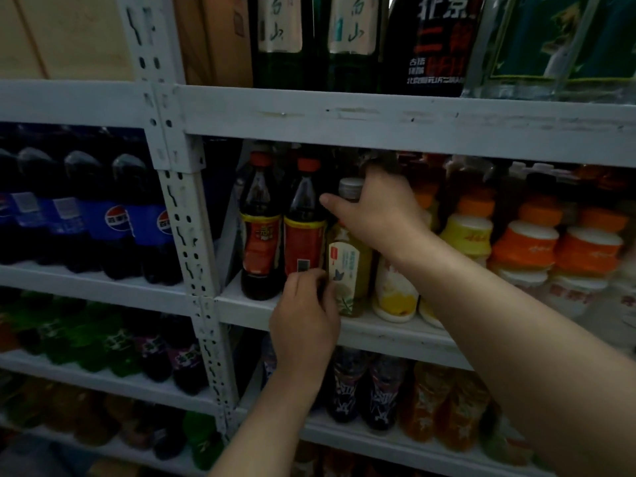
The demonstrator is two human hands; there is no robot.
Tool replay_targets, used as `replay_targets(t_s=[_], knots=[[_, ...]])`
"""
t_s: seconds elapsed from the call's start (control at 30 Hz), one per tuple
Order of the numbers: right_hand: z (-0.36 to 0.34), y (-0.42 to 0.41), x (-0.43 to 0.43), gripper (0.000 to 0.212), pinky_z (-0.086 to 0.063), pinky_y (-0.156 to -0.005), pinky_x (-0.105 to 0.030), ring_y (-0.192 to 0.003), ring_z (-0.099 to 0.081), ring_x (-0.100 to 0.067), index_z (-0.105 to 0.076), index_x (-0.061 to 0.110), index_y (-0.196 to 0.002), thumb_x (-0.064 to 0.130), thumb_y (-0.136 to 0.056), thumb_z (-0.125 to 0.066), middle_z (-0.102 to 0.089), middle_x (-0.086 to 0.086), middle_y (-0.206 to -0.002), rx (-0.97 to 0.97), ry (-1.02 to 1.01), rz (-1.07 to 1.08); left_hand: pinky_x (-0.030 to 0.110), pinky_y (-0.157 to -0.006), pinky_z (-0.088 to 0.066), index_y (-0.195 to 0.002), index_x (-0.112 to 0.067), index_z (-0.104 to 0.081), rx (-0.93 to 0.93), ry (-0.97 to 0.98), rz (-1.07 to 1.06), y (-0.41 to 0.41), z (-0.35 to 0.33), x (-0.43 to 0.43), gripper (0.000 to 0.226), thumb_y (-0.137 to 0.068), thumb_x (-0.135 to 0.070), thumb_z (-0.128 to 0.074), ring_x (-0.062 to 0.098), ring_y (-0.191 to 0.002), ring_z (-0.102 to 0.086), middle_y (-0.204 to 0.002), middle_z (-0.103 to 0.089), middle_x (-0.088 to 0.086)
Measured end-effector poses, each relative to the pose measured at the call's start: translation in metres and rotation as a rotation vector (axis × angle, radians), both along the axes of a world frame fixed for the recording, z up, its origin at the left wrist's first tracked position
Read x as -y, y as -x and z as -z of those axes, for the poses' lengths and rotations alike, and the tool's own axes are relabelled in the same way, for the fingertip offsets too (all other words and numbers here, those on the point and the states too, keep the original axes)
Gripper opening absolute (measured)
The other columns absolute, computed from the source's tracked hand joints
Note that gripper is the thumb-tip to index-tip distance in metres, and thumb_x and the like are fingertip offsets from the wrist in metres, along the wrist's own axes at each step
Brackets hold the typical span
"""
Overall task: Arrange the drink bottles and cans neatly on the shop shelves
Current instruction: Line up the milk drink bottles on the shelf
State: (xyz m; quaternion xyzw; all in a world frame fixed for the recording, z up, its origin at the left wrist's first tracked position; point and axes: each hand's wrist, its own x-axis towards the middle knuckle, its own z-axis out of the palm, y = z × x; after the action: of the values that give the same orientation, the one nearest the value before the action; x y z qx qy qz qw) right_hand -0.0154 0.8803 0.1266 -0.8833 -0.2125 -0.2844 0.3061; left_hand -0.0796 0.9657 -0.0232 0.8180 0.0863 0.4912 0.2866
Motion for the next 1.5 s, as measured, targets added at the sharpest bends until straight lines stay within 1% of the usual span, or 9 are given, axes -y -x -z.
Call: replay_targets(t_s=[0.13, 0.33, 0.47, 0.63, 0.8, 0.9, 1.03, 1.2, 1.5], knots=[[-0.001, -0.005, 0.004, 0.043, -0.037, -0.067, -0.023, -0.097, -0.059, -0.019, -0.058, 0.022, -0.113, 0.046, -0.079, -0.069, -0.063, 0.0, -0.109, -0.074, 0.044, -0.051, 0.03, -0.055, -0.051, -0.089, -0.015, -0.07, 0.005, -0.064, 0.036, -0.001, 0.0, -0.007, 0.006, -0.085, -0.019, -0.07, 0.015, -0.071, -0.063, -0.083, -0.067, -0.001], [0.007, 0.001, 0.008, 0.049, -0.033, -0.072, -0.019, -0.111, -0.056, -0.018, -0.048, 0.03, -0.129, 0.037, -0.084, -0.067, -0.06, 0.005, -0.123, -0.094, 0.0, -0.11, 0.026, -0.059, -0.051, -0.082, -0.015, -0.074, 0.087, -0.121, 0.13, 0.004, 0.005, -0.019, 0.01, -0.083, -0.024, -0.074, 0.012, -0.069, -0.064, -0.077, -0.069, -0.002], [0.01, 0.004, 0.008, 0.053, -0.035, -0.075, -0.024, -0.115, -0.054, -0.02, -0.037, 0.033, -0.137, 0.033, -0.089, -0.061, -0.056, 0.004, -0.129, -0.157, -0.023, -0.109, 0.019, -0.077, -0.038, -0.102, -0.013, -0.064, 0.176, 0.059, -0.079, 0.008, -0.004, -0.058, 0.023, -0.084, -0.028, -0.064, 0.017, -0.094, -0.055, -0.102, -0.058, 0.004], [0.034, 0.045, -0.009, 0.049, -0.048, -0.054, -0.031, -0.083, -0.063, -0.029, -0.043, 0.016, -0.137, 0.027, -0.091, -0.053, -0.049, -0.008, -0.133, 0.395, 0.115, 0.059, 0.025, -0.092, -0.033, -0.137, -0.017, -0.036, 0.025, 0.237, -0.004, -0.004, -0.03, -0.087, 0.073, -0.078, -0.039, -0.073, 0.001, -0.113, -0.032, -0.129, -0.041, 0.003], [0.024, 0.045, -0.043, 0.05, -0.041, -0.099, -0.029, -0.123, -0.046, -0.015, -0.038, 0.018, -0.141, 0.022, -0.093, -0.052, -0.048, -0.001, -0.135, 0.012, -0.089, -0.22, 0.018, -0.088, -0.041, -0.136, -0.02, -0.04, -0.014, 0.319, 0.129, -0.015, -0.039, -0.101, 0.072, -0.075, -0.033, -0.078, 0.006, -0.109, -0.05, -0.125, -0.054, -0.002], [0.008, 0.034, -0.059, 0.035, -0.05, -0.082, -0.032, -0.105, -0.059, -0.023, -0.042, 0.02, -0.127, 0.025, -0.093, -0.052, -0.058, -0.004, -0.119, -0.242, -0.167, -0.199, -0.002, -0.072, -0.037, -0.134, -0.02, -0.044, -0.04, 0.338, 0.221, -0.014, -0.037, -0.112, 0.058, -0.084, -0.032, -0.071, -0.009, -0.088, -0.053, -0.111, -0.057, -0.012], [-0.006, 0.024, -0.065, 0.023, -0.054, -0.065, -0.038, -0.081, -0.063, -0.025, -0.053, 0.014, -0.109, 0.03, -0.093, -0.055, -0.063, -0.007, -0.097, -0.27, -0.112, -0.091, 0.014, -0.087, -0.042, -0.14, -0.025, -0.039, -0.125, 0.368, 0.384, -0.012, -0.036, -0.123, 0.05, -0.093, -0.03, -0.058, -0.019, -0.097, -0.051, -0.112, -0.054, -0.025], [-0.008, 0.025, -0.063, 0.032, -0.04, -0.047, -0.02, -0.062, -0.053, -0.004, -0.062, 0.019, -0.085, 0.05, -0.079, -0.068, -0.06, 0.006, -0.074, -0.09, -0.03, -0.057, 0.037, -0.1, -0.043, -0.137, -0.032, -0.039, -0.152, 0.333, 0.397, -0.012, -0.035, -0.119, 0.06, -0.083, -0.041, -0.065, 0.008, -0.117, -0.05, -0.122, -0.054, -0.008], [-0.005, 0.013, -0.06, 0.044, -0.027, -0.041, -0.02, -0.056, -0.046, -0.003, -0.056, 0.017, -0.081, 0.06, -0.081, -0.06, -0.052, 0.006, -0.07, -0.056, 0.031, 0.067, 0.031, -0.093, -0.039, -0.149, -0.017, -0.022, -0.09, 0.211, 0.194, -0.012, -0.027, -0.105, 0.071, -0.091, -0.031, -0.06, 0.018, -0.117, -0.044, -0.13, -0.048, 0.008]])
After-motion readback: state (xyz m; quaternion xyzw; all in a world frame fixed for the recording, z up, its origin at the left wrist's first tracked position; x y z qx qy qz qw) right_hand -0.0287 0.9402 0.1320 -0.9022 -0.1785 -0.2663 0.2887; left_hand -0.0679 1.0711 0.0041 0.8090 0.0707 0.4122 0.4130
